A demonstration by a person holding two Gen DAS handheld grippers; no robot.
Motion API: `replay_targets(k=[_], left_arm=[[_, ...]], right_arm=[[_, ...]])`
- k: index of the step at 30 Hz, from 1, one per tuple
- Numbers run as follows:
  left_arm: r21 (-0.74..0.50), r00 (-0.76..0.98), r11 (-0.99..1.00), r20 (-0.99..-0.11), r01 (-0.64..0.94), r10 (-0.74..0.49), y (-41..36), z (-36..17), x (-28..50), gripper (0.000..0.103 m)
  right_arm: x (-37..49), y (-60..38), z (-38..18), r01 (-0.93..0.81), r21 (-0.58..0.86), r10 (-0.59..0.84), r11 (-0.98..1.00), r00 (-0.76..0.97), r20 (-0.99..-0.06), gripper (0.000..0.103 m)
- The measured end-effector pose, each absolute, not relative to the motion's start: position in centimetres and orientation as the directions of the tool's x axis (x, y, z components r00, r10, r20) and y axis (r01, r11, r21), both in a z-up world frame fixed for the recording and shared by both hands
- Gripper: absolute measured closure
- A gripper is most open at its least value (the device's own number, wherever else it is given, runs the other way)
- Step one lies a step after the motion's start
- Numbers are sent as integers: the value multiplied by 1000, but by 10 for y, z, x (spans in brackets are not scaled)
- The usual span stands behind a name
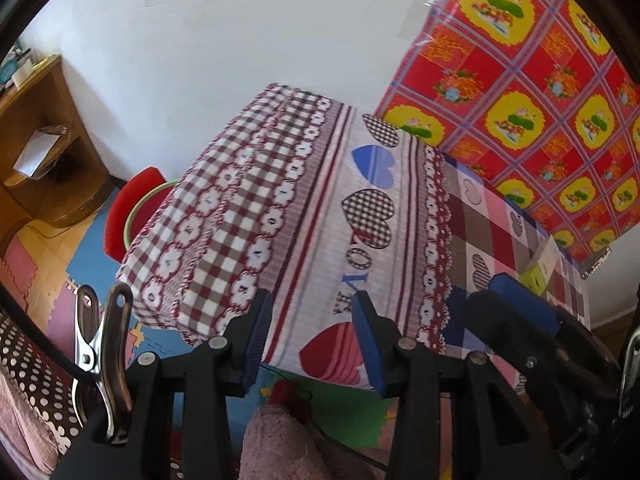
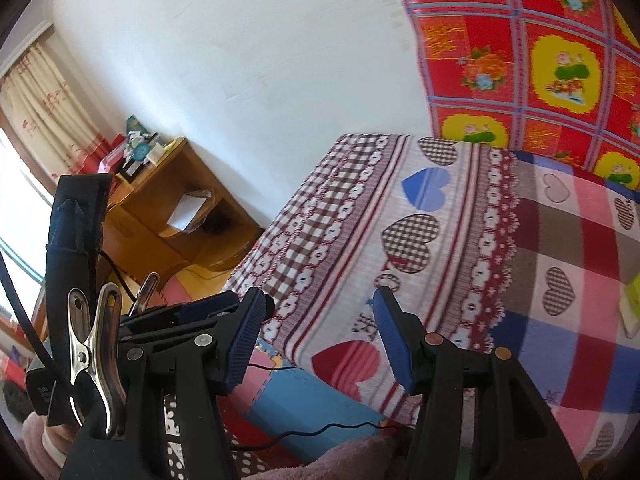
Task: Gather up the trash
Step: 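Move both tools toward the white-and-green selfie stick box on the bed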
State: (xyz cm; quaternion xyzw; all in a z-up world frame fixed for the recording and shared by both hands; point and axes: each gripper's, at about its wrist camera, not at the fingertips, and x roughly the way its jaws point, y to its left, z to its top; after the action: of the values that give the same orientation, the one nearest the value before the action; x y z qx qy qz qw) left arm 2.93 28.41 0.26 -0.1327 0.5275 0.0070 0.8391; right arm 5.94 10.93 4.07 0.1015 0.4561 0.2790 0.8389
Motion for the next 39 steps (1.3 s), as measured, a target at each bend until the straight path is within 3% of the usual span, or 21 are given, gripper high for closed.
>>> replay_targets(k=[20, 39], left_arm=[[-258, 422, 966, -875, 9, -238, 253, -1, 80, 60], [-257, 384, 965, -888, 44, -254, 198, -10, 103, 60]], right_arm=[[85, 67, 38, -205, 398, 444, 894, 514, -734, 45], [95, 7, 20, -124, 421, 420, 899, 524, -741, 45]])
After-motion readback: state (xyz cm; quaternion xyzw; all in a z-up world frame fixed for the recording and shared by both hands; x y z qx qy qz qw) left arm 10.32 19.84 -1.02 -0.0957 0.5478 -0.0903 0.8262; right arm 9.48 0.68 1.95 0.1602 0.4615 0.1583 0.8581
